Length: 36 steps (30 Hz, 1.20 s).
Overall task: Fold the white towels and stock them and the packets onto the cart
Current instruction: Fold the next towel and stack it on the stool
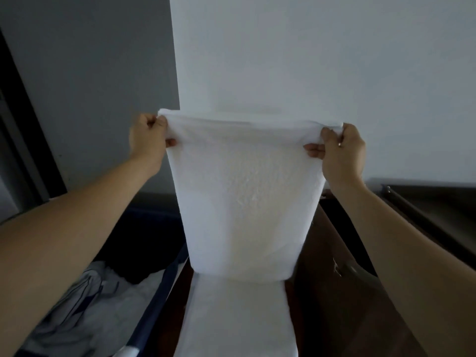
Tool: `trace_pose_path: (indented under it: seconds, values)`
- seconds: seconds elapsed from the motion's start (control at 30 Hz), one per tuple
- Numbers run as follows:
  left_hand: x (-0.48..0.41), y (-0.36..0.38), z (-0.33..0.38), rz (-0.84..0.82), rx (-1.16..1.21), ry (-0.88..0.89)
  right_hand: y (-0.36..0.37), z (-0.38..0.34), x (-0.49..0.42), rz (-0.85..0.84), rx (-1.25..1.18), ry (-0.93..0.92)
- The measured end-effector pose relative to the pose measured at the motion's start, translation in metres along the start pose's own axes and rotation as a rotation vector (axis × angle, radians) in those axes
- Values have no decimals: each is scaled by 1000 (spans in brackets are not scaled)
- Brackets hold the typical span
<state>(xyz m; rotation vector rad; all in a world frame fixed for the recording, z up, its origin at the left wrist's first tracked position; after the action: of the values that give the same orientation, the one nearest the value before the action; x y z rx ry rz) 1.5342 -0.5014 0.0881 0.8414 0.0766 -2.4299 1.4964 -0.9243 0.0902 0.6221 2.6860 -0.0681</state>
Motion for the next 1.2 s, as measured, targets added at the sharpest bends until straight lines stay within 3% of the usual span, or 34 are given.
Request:
trace_pose_path:
  seconds: [0.43,0.63,0.87,1.2]
  values:
    - [241,-160,-23,-180,-94,-324,-72,69,243,-48,239,321]
    - [306,-202,-24,-239,-169,-385,-105,85,315,-109,366,401]
    - [332,-215,-29,-330,-225,-370,-130,93,341,-126,469,426]
    - [310,-191,-69,-335,-252,-351,-105,126,296,-85,481,389]
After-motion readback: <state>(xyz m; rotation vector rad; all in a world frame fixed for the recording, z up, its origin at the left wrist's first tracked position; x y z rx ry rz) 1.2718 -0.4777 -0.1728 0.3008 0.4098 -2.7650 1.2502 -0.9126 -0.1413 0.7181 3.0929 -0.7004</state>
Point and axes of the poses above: each hand's wrist, its own x-axis away from the middle knuckle, its own y-axis out of the palm, z = x × y, the point moved 9 cm from there along -x, towards the middle knuckle, and after that the axes turned 9 degrees about y, right-handed, at the moved point
